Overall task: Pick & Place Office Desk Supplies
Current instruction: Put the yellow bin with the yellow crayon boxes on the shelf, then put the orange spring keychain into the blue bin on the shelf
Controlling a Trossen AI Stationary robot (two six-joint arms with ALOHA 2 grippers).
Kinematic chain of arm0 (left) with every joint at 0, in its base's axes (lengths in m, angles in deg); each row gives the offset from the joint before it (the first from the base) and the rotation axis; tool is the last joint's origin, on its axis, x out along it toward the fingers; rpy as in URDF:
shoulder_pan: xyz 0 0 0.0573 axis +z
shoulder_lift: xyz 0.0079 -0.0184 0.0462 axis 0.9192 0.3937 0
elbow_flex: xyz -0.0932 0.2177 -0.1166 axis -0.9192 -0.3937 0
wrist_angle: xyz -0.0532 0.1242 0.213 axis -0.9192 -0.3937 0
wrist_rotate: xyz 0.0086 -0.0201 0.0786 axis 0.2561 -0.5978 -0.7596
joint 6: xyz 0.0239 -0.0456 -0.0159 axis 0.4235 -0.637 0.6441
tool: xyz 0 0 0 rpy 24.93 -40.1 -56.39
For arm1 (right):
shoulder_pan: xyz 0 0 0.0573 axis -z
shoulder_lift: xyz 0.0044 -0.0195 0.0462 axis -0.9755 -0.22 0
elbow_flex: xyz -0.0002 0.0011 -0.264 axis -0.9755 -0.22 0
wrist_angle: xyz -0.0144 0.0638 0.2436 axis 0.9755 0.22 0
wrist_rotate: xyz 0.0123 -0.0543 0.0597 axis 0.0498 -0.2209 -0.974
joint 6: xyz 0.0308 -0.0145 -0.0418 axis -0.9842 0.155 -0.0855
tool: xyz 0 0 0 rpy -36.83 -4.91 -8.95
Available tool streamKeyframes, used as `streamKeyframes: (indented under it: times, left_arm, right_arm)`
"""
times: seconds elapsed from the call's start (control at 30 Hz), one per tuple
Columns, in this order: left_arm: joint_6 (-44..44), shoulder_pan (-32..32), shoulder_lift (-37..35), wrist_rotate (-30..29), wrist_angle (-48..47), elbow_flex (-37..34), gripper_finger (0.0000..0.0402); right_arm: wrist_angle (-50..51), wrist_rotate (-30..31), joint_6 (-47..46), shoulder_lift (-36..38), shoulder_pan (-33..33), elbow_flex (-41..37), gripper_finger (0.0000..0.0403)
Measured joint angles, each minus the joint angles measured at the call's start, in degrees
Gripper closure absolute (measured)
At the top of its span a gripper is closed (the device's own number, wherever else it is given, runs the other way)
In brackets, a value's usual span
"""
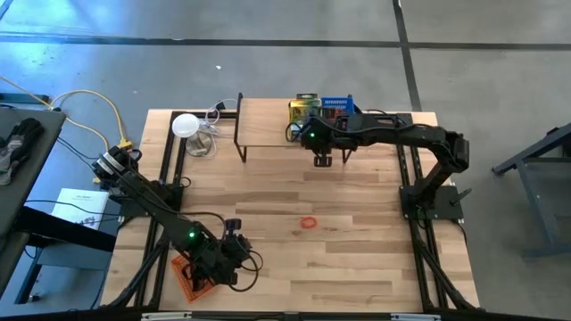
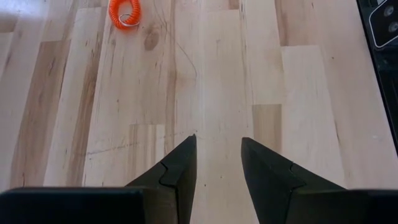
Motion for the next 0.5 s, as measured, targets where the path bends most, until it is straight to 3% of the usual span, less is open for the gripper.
streamKeyframes:
  times: [0.27,0.5]
  left_arm:
    - [0.0,0.39,0.0,0.0,0.02,0.0,0.028]
    - [-0.06,0.66,0.0,-0.01,0.0,0.0,0.028]
  right_arm:
    - [0.29,0.44,-3.64,2.32,-4.63,0.0,0.0217]
    - [8.35,1.57,-15.18,5.72,-9.73,0.05,0.0218]
